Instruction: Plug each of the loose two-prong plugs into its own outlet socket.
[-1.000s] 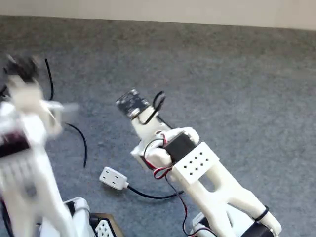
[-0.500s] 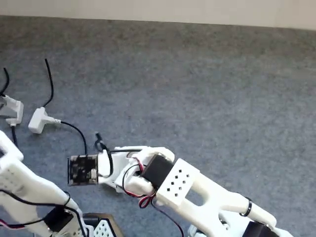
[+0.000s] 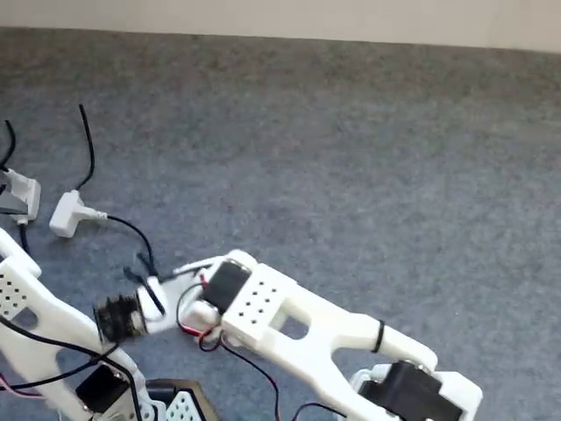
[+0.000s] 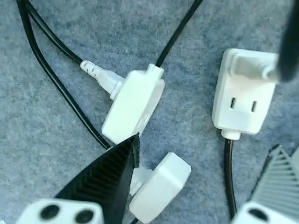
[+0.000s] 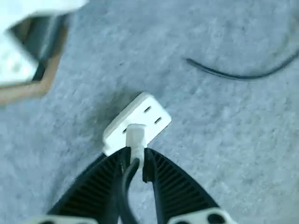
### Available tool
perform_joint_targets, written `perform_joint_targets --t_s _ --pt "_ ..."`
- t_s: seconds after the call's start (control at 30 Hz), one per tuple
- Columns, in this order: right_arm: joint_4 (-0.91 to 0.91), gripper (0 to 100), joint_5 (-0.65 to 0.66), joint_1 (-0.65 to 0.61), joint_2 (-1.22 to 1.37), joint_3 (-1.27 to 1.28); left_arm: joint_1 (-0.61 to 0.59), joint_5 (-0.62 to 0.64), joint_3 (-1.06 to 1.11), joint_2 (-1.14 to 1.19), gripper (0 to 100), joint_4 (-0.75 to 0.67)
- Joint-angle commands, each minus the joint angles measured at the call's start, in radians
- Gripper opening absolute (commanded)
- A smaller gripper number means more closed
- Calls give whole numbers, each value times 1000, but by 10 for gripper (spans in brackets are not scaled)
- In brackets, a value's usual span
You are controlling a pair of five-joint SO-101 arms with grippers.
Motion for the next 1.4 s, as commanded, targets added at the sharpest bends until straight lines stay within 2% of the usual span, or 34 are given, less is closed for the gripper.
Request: perform_joint_targets --t_s 0.0,0.07,0.17,0.27,0.4,0.63,0.77,1.1,1.37 --pt "18 5 -601 97 -1 -156 -12 -3 -85 22 400 8" --pt "97 5 -838 163 5 -208 -12 -3 -102 38 400 11" --pt "217 5 -990 194 7 -249 -12 -3 -125 51 400 11" --pt "305 6 -1154 170 5 -266 -12 -3 -128 54 400 11" --pt "314 6 -1539 111 -2 -266 -8 0 -124 56 400 11" --pt "302 5 -1886 30 8 -259 -12 2 -122 56 400 12" --pt "286 5 -1942 25 10 -254 -12 0 -122 56 400 8" --pt "228 5 -1947 30 8 -99 -12 0 -122 56 400 9" --pt "225 5 -1947 27 8 -93 -12 0 -122 58 400 9"
